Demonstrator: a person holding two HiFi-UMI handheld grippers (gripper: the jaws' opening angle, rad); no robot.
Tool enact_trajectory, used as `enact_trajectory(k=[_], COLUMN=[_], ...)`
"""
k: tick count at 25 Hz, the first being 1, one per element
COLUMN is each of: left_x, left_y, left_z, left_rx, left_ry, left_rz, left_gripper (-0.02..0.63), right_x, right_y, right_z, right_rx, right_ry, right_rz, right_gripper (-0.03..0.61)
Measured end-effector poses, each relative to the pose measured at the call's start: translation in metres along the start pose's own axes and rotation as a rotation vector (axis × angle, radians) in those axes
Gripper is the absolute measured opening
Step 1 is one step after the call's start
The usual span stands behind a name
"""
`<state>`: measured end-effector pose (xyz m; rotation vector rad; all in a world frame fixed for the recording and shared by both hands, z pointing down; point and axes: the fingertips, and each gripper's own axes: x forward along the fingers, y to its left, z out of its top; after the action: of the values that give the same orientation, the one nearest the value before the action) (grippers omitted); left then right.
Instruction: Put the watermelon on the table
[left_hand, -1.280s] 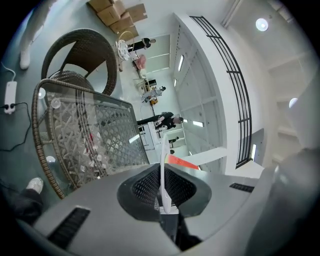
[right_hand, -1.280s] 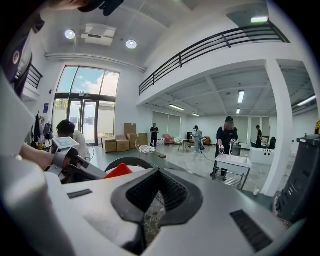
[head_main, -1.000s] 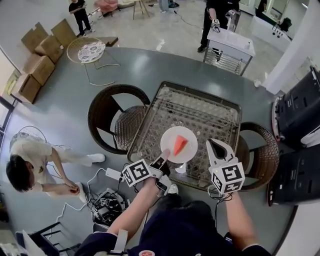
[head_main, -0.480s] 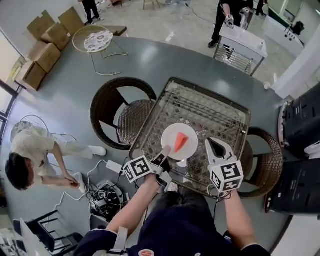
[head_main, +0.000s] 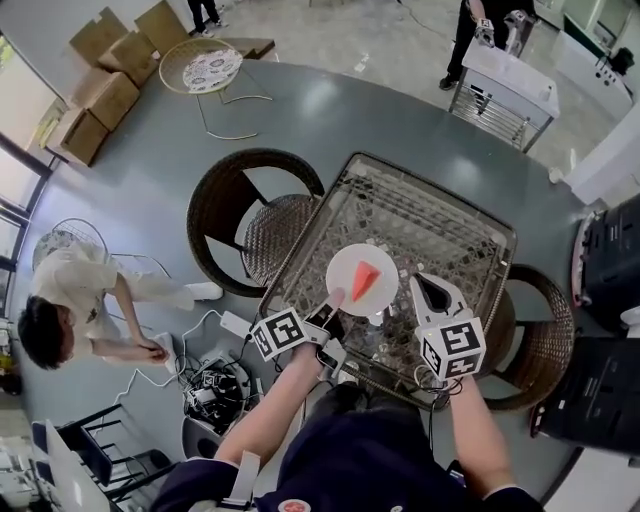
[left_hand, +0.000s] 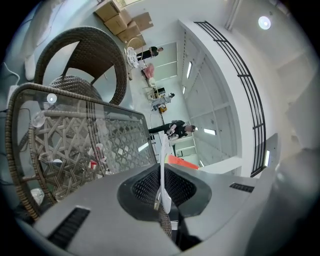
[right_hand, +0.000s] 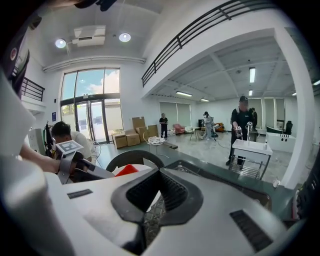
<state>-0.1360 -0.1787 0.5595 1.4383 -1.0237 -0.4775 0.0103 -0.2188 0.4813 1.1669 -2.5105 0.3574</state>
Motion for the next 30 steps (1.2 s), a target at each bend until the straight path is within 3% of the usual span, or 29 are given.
enact_trajectory(k=[10,30], left_x=[0.048,0.119], left_y=[0.034,0.106], left_z=[0.009,0.009], left_rx=[-0.012,-0.027], left_ry=[0.026,0.085], left_rz=[0.013,0.13], left_gripper=[0.015,0.015], right_x=[0.025,0.037], right_y=[-0.022,-0.06], right_z=[-0.025,-0.065], right_rx=[0.031,0.087], right_ry=[0.067,0.167], right_rz=[-0.004,-0.049], right_gripper=[0.003,0.003])
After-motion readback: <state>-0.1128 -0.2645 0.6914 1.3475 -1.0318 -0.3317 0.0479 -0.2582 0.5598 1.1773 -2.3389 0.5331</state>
